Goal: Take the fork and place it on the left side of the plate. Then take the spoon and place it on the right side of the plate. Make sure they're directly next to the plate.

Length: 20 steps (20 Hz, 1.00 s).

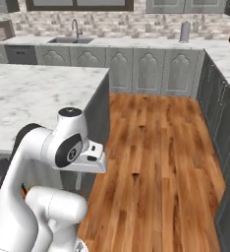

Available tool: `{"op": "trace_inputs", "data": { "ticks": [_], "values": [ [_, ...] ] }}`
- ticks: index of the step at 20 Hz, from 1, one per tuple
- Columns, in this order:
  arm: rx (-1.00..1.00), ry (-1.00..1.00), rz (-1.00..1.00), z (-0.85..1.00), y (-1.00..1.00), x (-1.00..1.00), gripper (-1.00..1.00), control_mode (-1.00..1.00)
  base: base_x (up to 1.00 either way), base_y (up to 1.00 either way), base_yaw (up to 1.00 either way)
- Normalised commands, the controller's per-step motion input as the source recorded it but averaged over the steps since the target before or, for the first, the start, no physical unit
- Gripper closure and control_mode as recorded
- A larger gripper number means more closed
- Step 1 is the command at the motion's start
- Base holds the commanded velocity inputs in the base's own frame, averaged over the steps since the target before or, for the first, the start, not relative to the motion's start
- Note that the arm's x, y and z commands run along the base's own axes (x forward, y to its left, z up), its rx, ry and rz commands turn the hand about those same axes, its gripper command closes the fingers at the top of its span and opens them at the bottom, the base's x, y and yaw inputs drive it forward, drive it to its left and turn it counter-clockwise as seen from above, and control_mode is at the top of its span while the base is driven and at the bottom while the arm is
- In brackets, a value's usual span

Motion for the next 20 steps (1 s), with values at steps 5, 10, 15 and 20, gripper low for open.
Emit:
{"op": "trace_inputs", "data": {
  "ticks": [5,10,15,20],
  "values": [
    [0.0,0.0,0.0,0.0,0.0,0.0,1.0,1.0,-0.08,1.0,0.0],
    [0.0,0.0,0.0,0.0,0.0,0.0,1.0,1.0,0.0,1.0,0.0],
    [0.0,0.0,0.0,0.0,0.0,0.0,1.0,1.0,0.0,1.0,0.0],
    [0.0,0.0,0.0,0.0,0.0,0.0,1.0,1.0,0.0,1.0,0.0]
  ]
}}
